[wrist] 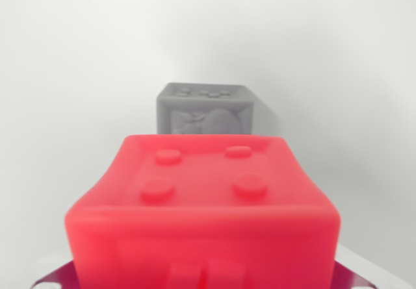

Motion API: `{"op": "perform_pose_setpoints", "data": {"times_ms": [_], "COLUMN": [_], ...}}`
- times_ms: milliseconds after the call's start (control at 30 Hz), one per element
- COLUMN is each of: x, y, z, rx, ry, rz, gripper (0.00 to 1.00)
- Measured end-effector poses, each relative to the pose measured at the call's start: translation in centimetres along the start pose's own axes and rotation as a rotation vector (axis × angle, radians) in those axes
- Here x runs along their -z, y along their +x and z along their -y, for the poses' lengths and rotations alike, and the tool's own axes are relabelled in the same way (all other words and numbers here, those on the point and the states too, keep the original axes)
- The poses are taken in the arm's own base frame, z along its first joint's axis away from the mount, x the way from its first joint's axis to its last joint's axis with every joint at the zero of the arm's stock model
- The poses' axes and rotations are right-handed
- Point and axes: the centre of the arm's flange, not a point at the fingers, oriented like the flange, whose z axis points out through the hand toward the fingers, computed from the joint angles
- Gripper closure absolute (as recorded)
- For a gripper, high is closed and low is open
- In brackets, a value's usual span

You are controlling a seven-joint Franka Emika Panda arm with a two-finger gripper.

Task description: Destack cube

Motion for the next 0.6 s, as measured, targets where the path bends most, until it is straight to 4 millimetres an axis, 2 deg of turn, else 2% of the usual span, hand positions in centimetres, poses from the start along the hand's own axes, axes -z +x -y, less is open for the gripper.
{"op": "perform_pose_setpoints", "data": {"times_ms": [600], "x": [5.1], "y": [-0.1], "z": [-0.1], "rx": [0.001], "ry": [-0.001], "rz": [-0.001], "gripper": [1.00]}}
